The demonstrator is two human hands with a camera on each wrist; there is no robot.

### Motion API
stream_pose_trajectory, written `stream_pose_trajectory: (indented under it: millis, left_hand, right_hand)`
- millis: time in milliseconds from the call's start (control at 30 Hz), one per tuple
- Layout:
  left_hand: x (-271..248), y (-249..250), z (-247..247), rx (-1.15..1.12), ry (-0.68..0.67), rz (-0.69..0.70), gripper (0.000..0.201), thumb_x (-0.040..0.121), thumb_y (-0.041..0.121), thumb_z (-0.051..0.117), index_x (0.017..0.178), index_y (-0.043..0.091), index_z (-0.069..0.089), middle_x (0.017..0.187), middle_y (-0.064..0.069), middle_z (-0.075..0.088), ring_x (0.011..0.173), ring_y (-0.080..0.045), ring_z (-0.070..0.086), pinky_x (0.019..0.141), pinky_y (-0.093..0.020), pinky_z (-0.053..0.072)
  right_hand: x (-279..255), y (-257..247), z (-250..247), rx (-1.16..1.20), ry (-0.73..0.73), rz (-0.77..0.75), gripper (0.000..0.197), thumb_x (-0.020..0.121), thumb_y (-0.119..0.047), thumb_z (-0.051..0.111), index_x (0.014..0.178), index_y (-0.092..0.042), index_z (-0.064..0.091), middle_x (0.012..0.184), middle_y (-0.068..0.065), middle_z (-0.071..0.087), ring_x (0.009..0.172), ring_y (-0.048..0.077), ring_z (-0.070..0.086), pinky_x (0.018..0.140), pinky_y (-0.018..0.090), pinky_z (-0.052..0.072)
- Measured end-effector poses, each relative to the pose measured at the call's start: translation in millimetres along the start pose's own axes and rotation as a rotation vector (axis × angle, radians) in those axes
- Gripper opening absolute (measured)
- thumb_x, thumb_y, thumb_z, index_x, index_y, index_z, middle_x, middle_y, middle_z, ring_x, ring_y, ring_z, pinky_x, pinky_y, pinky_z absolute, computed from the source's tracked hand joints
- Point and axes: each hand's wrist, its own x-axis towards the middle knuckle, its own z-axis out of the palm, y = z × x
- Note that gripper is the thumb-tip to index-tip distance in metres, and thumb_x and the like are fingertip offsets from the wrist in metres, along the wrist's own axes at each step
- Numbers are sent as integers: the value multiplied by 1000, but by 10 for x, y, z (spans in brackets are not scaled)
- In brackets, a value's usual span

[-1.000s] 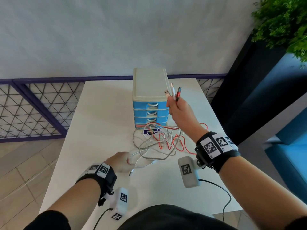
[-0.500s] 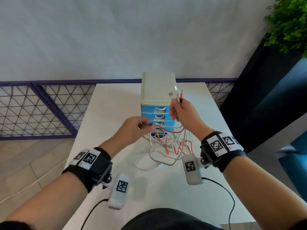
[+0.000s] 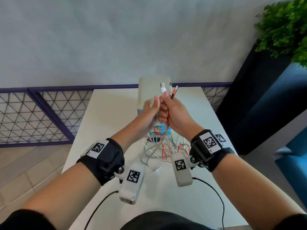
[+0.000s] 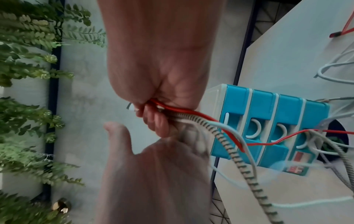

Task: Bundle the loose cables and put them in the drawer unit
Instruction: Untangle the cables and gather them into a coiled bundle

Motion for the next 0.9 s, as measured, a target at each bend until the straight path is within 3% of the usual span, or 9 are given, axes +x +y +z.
stream_pose_trajectory:
  millis: [67, 133, 267, 400, 533, 600, 667, 733, 900]
  left_hand:
    - [-105, -135, -4, 388, -165, -29, 59, 82, 56, 57, 118, 12, 45, 88, -12, 62, 69, -16, 61, 75, -36, 52]
    - [-172, -273, -42, 640, -268, 18, 38, 84, 46, 62, 102, 12, 54, 76, -3, 58, 71, -14, 57, 74, -35, 50]
    - [-249, -308, -72, 622, -319, 48, 30, 98, 34, 43, 75, 19, 54, 67, -3, 48, 61, -13, 44, 61, -25, 40]
    - [-250, -320, -78, 582, -289, 121, 31, 101, 31, 33, 74, 20, 44, 69, 6, 40, 62, -10, 35, 64, -24, 34]
    - [-177, -198, -46, 331, -59, 166, 31, 102, 29, 32, 75, 21, 44, 60, 13, 41, 51, 0, 39, 58, -22, 33]
    - [-106, -123, -88, 167, 42, 193, 34, 102, 31, 31, 73, 20, 46, 50, 14, 38, 48, -5, 35, 51, -23, 29]
    - [-53, -83, -140, 30, 90, 192, 36, 103, 31, 30, 72, 19, 45, 50, 13, 33, 48, -9, 31, 49, -21, 29]
    - [-29, -85, -169, -161, 108, 149, 35, 103, 27, 28, 73, 17, 43, 50, 11, 32, 45, -8, 32, 49, -18, 33]
    - [26, -107, -350, -437, 181, 78, 36, 101, 36, 28, 74, 17, 42, 47, 10, 34, 40, -6, 32, 47, -19, 37]
  right_hand:
    - [25, -31, -12, 8, 20, 2, 35, 103, -35, 35, 75, -17, 42, 61, -3, 29, 40, 6, 29, 36, 18, 25]
    - [28, -46, -27, -27, -16, 17, 35, 103, -38, 35, 74, -18, 41, 60, -5, 28, 38, 5, 22, 36, 18, 16]
    - [26, -14, -8, -158, -16, -14, 35, 103, -39, 35, 75, -19, 41, 58, -6, 30, 41, 8, 25, 37, 19, 23]
    - [73, -37, -24, -256, 18, -103, 38, 102, -43, 33, 83, -16, 54, 70, -1, 60, 67, 15, 62, 65, 30, 46]
    - [42, 103, -87, -175, -130, 120, 86, 89, -70, 19, 123, 2, 53, 104, 17, 60, 100, 31, 56, 92, 45, 42]
    - [-50, 270, -62, -98, -211, 182, 91, 87, -72, 22, 128, 7, 45, 104, 17, 50, 99, 30, 47, 90, 41, 37]
    - [-145, 403, -33, -63, -227, 203, 60, 93, -60, 30, 111, -6, 50, 96, 10, 51, 92, 23, 48, 85, 34, 37]
    - [-194, 517, -53, -150, -262, 148, 34, 84, -44, 56, 100, -13, 51, 86, 2, 54, 81, 16, 50, 79, 32, 37]
    - [-320, 767, -196, -943, -370, 91, 27, 88, -9, 61, 114, -12, 60, 60, -9, 57, 52, 2, 53, 56, 17, 44]
